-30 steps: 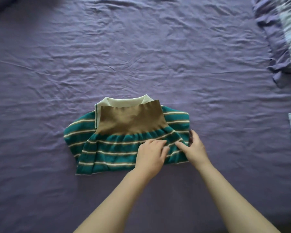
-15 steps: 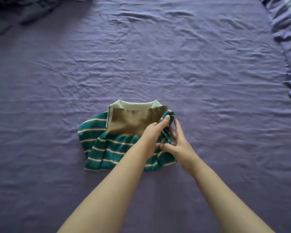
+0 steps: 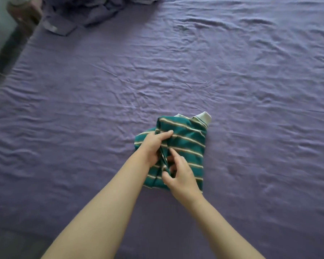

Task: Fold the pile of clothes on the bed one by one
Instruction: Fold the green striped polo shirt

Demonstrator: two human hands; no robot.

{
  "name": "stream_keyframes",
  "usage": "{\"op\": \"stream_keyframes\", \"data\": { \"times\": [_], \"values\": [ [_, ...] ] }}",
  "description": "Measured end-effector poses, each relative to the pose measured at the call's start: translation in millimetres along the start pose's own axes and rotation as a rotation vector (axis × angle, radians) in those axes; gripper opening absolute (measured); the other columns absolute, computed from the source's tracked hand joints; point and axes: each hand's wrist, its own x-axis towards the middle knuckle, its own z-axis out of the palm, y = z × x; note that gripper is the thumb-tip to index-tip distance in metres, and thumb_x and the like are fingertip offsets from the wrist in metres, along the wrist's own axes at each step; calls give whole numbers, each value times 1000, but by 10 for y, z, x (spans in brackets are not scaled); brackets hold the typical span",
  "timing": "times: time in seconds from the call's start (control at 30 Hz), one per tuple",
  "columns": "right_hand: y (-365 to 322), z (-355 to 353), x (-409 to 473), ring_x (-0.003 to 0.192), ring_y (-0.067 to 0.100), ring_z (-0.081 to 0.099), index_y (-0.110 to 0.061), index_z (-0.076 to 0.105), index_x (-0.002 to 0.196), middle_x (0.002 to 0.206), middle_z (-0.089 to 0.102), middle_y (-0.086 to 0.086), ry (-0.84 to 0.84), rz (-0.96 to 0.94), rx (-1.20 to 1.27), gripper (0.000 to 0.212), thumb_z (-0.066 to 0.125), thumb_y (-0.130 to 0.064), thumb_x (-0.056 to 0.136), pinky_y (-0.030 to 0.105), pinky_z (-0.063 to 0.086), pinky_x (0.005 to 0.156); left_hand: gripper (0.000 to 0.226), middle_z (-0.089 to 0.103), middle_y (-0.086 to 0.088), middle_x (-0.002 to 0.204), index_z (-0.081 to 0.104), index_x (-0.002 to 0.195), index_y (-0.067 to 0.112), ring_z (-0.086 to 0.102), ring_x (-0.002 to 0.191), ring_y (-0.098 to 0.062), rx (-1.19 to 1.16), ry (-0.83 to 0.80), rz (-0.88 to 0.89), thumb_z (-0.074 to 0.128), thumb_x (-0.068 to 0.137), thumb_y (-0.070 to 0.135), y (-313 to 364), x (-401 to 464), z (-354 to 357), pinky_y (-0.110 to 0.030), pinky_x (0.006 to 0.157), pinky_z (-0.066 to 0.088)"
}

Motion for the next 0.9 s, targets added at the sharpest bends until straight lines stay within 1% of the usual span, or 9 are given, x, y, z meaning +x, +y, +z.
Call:
{"op": "stream_keyframes", "data": {
  "times": [0.1,0.27,0.37,0.47,0.57,0.67,0.77,0.83,0.9],
  "values": [
    [-20,233,10,102,9,48,-15,24,147,118,45,-6,-68,-16,-84,74,57,-8,81,5,30,85,18,70,-12,97,64,106,5,68,84,-26,-28,-12,25,56,92,14,5,-13,-256,-37,75,56],
    [-36,540,82,134,12,33,-15,17,150,148,33,-1,-99,-1,-191,76,55,-13,84,20,29,108,20,70,-13,100,61,111,4,69,88,-26,-55,0,37,51,95,12,-7,31,-512,-37,76,58],
    [18,638,63,140,11,25,-15,15,150,154,24,-1,-186,6,-185,75,56,-17,87,23,21,115,17,69,-14,104,62,107,6,67,97,-28,115,187,97,58,92,11,-83,60,-604,-41,83,55],
    [92,508,45,136,16,33,-8,34,143,147,37,5,-19,-6,-245,59,56,-10,88,15,17,111,14,67,-6,105,59,98,14,63,97,-23,423,462,205,66,86,17,-205,64,-696,-41,89,52],
    [185,255,86,128,26,41,-3,49,131,135,50,12,287,48,-349,48,59,-2,84,25,23,110,42,54,-4,118,52,115,20,51,111,-24,659,617,195,72,79,31,-320,58,-768,-40,96,45],
    [279,49,205,135,28,32,-3,38,139,144,40,12,373,255,-350,53,56,-15,91,37,24,112,83,44,-8,135,33,138,13,47,121,-28,454,522,5,78,73,39,-370,60,-739,-42,101,43],
    [352,-31,347,136,29,31,-5,21,147,149,33,14,341,512,-135,67,52,-34,94,40,29,109,99,45,-10,137,29,140,9,48,122,-31,345,453,-149,78,66,53,-452,96,-627,-47,102,43],
    [401,-45,402,129,31,41,-5,28,143,143,41,15,342,591,-85,67,52,-41,93,40,37,101,100,48,-9,135,35,135,7,49,121,-31,471,459,-167,73,63,64,-489,133,-571,-46,101,44],
    [420,-69,424,107,25,55,-9,45,129,126,57,11,338,632,50,56,59,-44,88,34,45,82,92,55,-7,129,45,129,10,53,117,-30,533,438,-153,68,63,70,-482,172,-547,-44,100,44]
  ]
}}
